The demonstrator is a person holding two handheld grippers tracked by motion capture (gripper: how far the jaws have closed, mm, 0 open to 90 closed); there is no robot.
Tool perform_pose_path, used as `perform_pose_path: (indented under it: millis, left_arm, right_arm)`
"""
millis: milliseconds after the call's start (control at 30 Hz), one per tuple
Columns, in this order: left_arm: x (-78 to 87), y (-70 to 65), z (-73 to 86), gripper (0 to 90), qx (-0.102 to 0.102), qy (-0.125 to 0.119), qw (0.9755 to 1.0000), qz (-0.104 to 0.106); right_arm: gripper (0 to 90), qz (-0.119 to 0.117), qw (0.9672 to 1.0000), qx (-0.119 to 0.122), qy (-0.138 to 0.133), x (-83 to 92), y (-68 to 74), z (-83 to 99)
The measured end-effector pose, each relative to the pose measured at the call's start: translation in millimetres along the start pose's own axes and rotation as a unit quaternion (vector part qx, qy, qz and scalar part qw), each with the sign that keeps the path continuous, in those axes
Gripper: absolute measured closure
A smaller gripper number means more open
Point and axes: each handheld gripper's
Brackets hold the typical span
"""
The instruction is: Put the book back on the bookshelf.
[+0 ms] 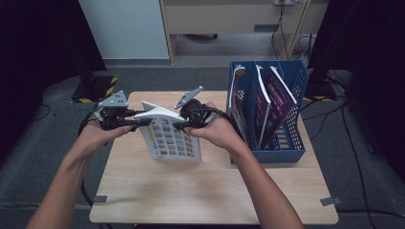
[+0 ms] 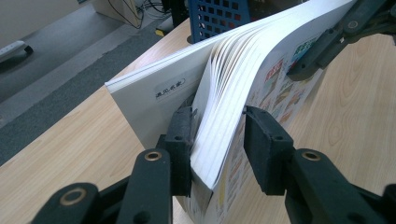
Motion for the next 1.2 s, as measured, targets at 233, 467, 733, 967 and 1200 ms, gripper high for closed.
perform_pose_path:
  millis: [233, 467, 733, 967, 1200]
  left_arm:
    - [0.0, -0.1, -0.6, 63.4, -0.001, 0.002, 1.0, 0.002]
    - [-0.4, -0.9, -1.3, 63.5, -0.002, 0.002, 1.0, 0.001]
    - [-0.3, -0.5, -0.2, 61.7, -0.003, 0.0, 1.0, -0.004]
    - [0.3, 1.2, 4.0, 45.0, -0.004, -0.006, 0.9994, -0.034]
    - [4.8, 3.3, 12.7, 26.0, 0.016, -0.017, 0.9981, -0.057]
  right_arm:
    - [71.3, 0.002, 1.0, -0.007, -0.002, -0.4, -0.6, 0.2]
    - [70.4, 0.002, 1.0, -0.002, 0.006, -1.5, 0.5, -1.8]
    - [73.5, -0.002, 0.9999, -0.001, 0.014, -1.5, 0.7, -3.6]
    - [73.9, -0.009, 1.0, -0.002, 0.002, -0.8, -1.2, -1.1]
    - [74.1, -0.014, 0.9998, -0.01, -0.006, 2.1, -2.5, 2.5]
Point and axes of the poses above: each handheld gripper's, and its own axes: x roughly backward along the jaws, z roughly out of its underside, y roughly to its left, and after that the axes turned 2 degrees about -x, right-handed
